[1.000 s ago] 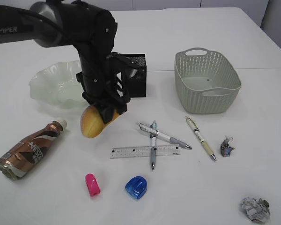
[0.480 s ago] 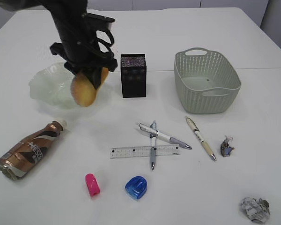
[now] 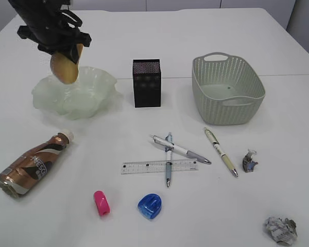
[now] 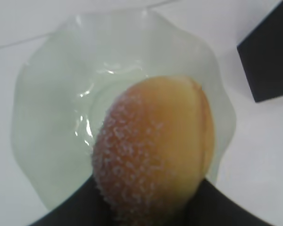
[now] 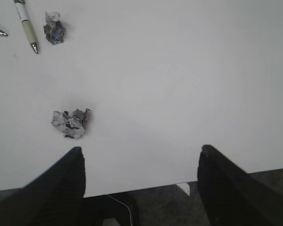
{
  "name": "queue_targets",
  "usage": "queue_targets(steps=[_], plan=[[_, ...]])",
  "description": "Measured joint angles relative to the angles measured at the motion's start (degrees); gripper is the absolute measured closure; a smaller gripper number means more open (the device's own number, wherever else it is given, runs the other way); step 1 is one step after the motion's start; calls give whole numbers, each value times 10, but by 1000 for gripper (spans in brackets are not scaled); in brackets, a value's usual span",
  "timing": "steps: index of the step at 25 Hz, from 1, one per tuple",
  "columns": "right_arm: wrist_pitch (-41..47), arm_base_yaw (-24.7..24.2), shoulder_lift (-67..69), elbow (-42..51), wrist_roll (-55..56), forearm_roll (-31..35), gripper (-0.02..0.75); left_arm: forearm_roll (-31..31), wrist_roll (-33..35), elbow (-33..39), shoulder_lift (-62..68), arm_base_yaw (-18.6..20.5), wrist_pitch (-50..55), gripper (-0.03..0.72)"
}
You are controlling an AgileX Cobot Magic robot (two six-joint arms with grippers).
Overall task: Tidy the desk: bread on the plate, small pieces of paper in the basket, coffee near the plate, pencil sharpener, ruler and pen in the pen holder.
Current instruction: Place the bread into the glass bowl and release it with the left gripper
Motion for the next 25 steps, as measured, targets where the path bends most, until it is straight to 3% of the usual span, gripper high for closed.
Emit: queue_targets(steps=[11,13,16,19,25], plan=[[11,0,0,-1,18,0,166,1,0,0,74,10,-69,473],[11,0,0,-1,19,0,166,1,0,0,80,10,-75,409],[12,0,0,-1,20,0,166,1,0,0,81,11,-80,209],[12,0,0,-1,22,0,166,6,0,0,81,12,-82,55],[14,0,0,-1,23,0,166,22,-15,0,81,14,-82,44]])
